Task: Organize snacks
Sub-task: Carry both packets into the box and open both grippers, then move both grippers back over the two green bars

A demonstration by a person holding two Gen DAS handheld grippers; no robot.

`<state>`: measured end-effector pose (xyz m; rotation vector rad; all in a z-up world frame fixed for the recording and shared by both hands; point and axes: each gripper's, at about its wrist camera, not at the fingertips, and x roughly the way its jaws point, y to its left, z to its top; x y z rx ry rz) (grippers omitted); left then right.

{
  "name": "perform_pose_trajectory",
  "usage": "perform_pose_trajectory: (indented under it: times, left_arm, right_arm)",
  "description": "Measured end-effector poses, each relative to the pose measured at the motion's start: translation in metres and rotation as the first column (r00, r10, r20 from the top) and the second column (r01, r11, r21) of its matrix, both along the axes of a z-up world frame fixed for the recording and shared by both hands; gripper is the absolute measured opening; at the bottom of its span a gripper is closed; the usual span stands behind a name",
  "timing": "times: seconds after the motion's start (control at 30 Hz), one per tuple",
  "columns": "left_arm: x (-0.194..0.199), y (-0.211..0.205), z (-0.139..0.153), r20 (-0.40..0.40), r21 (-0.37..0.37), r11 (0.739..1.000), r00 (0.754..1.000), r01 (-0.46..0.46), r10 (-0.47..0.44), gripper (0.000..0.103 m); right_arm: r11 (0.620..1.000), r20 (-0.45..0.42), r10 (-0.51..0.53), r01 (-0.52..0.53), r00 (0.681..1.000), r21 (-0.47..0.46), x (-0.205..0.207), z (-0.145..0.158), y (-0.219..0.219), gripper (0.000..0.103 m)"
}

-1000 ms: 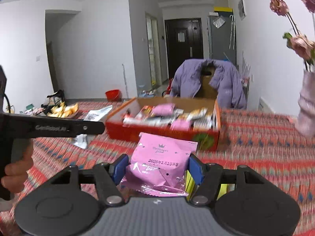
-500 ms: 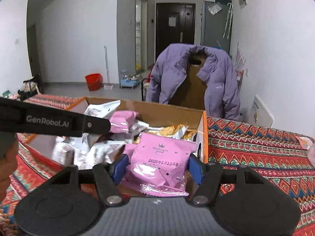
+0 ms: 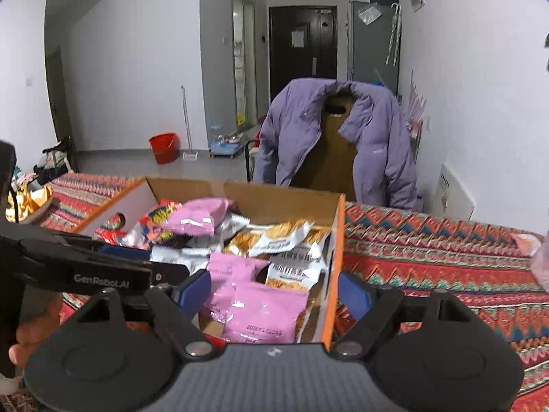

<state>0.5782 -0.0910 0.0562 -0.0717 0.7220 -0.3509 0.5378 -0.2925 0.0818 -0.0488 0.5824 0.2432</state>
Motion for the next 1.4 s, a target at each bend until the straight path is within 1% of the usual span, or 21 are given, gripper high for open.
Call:
perform_pose_trajectory:
  times: [0.13, 0.23, 0.27, 0.37, 0.47, 0.63, 0.77, 0.83, 0.9, 1.0, 1.1, 1.2, 1.33, 1.4]
  left_arm:
    - [-0.026, 0.007, 0.021, 0.054, 0.032, 0.999, 0.999, 0.007, -0.009, 0.072]
    - [-0.052, 0.017, 0.032, 0.078, 0.045, 0.999, 0.997, -0.012, 0.009, 0.073]
    - [-0.063, 0.020, 0.036, 0.091, 0.054, 0.998, 0.996, -0.021, 0.016, 0.074]
    - [-0.107, 0.033, 0.045, 0.141, 0.074, 0.996, 0.989, -0.053, 0.042, 0.080]
    - [-0.159, 0.052, 0.048, 0.179, 0.058, 0.995, 0.982, -0.079, 0.067, 0.087]
    - [-0.246, 0.082, 0.038, 0.220, 0.056, 0.989, 0.968, -0.136, 0.120, 0.096]
    - [-0.307, 0.097, 0.027, 0.244, 0.087, 0.978, 0.956, -0.190, 0.164, 0.098]
    - [-0.330, 0.103, 0.023, 0.243, 0.080, 0.973, 0.951, -0.216, 0.191, 0.100]
    - [-0.350, 0.109, 0.021, 0.231, 0.054, 0.966, 0.944, -0.253, 0.235, 0.100]
    - [-0.369, 0.115, 0.020, 0.211, 0.037, 0.964, 0.945, -0.263, 0.249, 0.101]
    - [-0.376, 0.109, 0.017, 0.216, 0.060, 0.961, 0.943, -0.270, 0.252, 0.101]
    - [-0.376, 0.102, 0.017, 0.217, 0.068, 0.962, 0.945, -0.266, 0.246, 0.101]
    - [-0.373, 0.089, 0.015, 0.215, 0.080, 0.968, 0.952, -0.239, 0.217, 0.101]
    - [-0.364, 0.079, 0.013, 0.202, 0.080, 0.971, 0.958, -0.224, 0.205, 0.101]
  right_arm:
    - [1.000, 0.019, 0.012, -0.012, 1.000, -0.029, -0.022, 0.019, 0.002, 0.082]
    - [0.999, 0.031, 0.022, -0.021, 0.999, -0.030, -0.046, 0.029, 0.006, 0.083]
    - [0.999, 0.039, 0.023, -0.022, 0.999, -0.029, -0.057, 0.032, 0.007, 0.083]
    - [0.999, 0.062, 0.029, -0.029, 0.998, -0.014, -0.095, 0.038, 0.010, 0.085]
    - [0.999, 0.085, 0.035, -0.036, 0.996, 0.007, -0.139, 0.040, 0.014, 0.086]
    - [0.999, 0.108, 0.042, -0.045, 0.993, 0.022, -0.220, 0.028, 0.022, 0.093]
    - [0.998, 0.097, 0.031, -0.036, 0.995, 0.057, -0.277, 0.010, 0.026, 0.094]
    - [0.998, 0.091, 0.016, -0.022, 0.996, 0.061, -0.301, 0.002, 0.028, 0.094]
    - [0.999, 0.079, 0.006, -0.010, 0.997, 0.051, -0.321, -0.007, 0.029, 0.094]
    - [0.998, 0.056, -0.013, 0.010, 0.998, 0.069, -0.346, -0.017, 0.024, 0.094]
    - [0.995, 0.038, -0.017, 0.013, 0.999, 0.094, -0.358, -0.024, 0.018, 0.094]
    - [0.996, 0.041, -0.037, 0.033, 0.998, 0.085, -0.360, -0.027, 0.014, 0.094]
    - [0.993, 0.041, -0.045, 0.041, 0.998, 0.107, -0.359, -0.031, 0.006, 0.094]
    - [0.992, 0.040, -0.057, 0.052, 0.998, 0.119, -0.356, -0.035, 0.000, 0.093]
